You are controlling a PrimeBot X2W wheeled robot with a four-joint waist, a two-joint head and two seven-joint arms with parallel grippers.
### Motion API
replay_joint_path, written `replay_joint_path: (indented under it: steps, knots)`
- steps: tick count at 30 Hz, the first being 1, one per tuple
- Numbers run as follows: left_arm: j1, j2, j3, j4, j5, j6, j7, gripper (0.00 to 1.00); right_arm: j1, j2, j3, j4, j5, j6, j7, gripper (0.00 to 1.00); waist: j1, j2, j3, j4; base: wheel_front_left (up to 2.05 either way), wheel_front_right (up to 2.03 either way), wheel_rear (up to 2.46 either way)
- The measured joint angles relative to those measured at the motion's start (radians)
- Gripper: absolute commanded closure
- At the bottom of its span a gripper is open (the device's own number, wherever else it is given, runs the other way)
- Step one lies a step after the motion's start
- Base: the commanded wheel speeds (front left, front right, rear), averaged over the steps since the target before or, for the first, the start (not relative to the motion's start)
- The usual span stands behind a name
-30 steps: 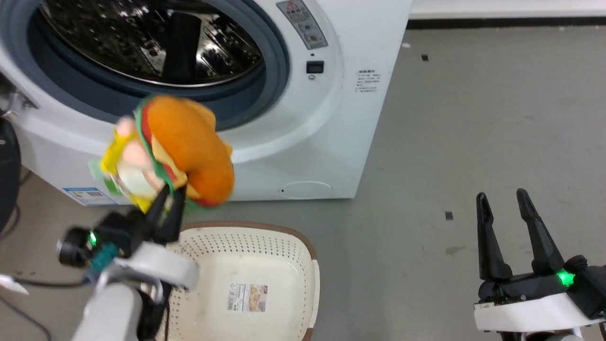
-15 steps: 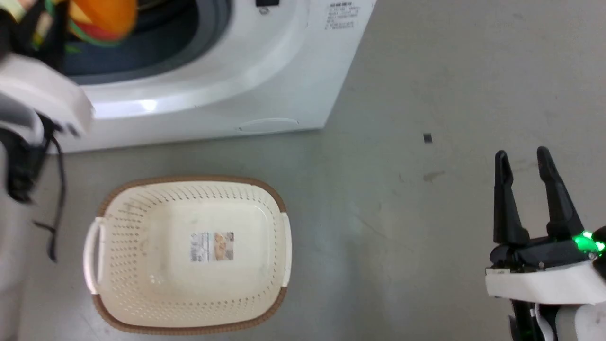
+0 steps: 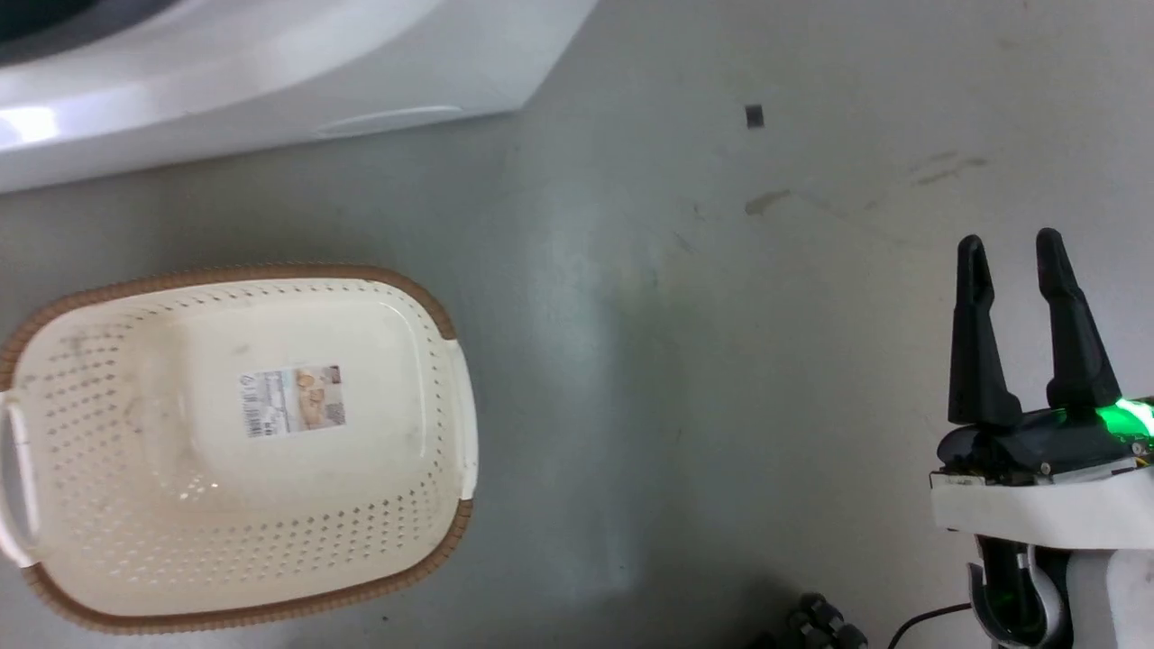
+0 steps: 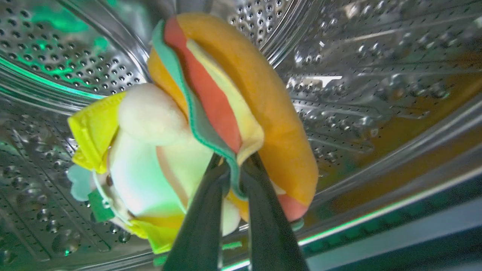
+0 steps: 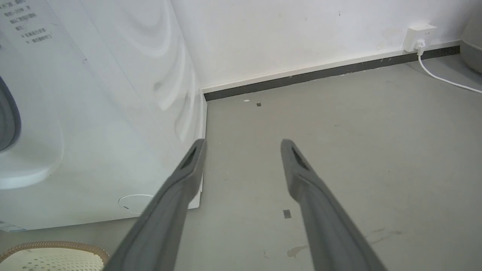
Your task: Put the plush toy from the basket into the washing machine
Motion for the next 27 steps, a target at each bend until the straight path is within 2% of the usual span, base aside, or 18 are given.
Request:
replay_joint_path:
  steps: [6,11,16,17,18,24,27]
  knots:
    - [-0.142,0.03,-0.08,0.137,-0.052,0.0,0.122,1.0,-0.009,0.0,0.019,-0.001,0.015,0.0,0.0,0.0,0.0,0.0,0.057,-0.045,0.0,0.0,0.0]
    - [-0.19,0.042,-0.135,0.223,-0.137,0.0,0.247,1.0,-0.011,0.0,0.029,-0.004,0.016,0.0,0.0,0.0,-0.0001,0.0,0.085,-0.063,0.0,0.0,0.0]
    - [-0.21,0.05,-0.167,0.246,-0.187,0.0,0.242,1.0,-0.013,0.0,0.028,-0.004,0.017,0.0,0.0,0.0,-0.0001,0.0,0.092,-0.058,0.0,0.0,0.0]
    - [-0.209,0.05,-0.175,0.249,-0.19,0.0,0.224,0.41,-0.015,0.0,0.028,-0.004,0.017,0.0,0.0,0.0,-0.0001,0.0,0.091,-0.055,0.0,0.0,0.0]
    - [-0.209,0.049,-0.181,0.256,-0.194,0.0,0.204,0.0,-0.017,0.0,0.028,-0.004,0.016,0.0,0.0,0.0,-0.0001,0.0,0.089,-0.052,0.0,0.0,0.0]
    - [-0.202,0.033,-0.211,0.31,-0.212,0.0,0.07,0.0,-0.033,0.0,0.017,-0.003,0.002,0.0,0.0,0.0,-0.0001,0.0,0.055,-0.03,0.0,0.0,0.0]
    - [-0.17,0.006,-0.198,0.355,-0.232,0.0,-0.04,0.0,-0.033,0.0,0.01,0.003,-0.01,0.0,0.0,0.0,-0.0002,0.0,0.02,-0.018,0.0,0.0,0.0]
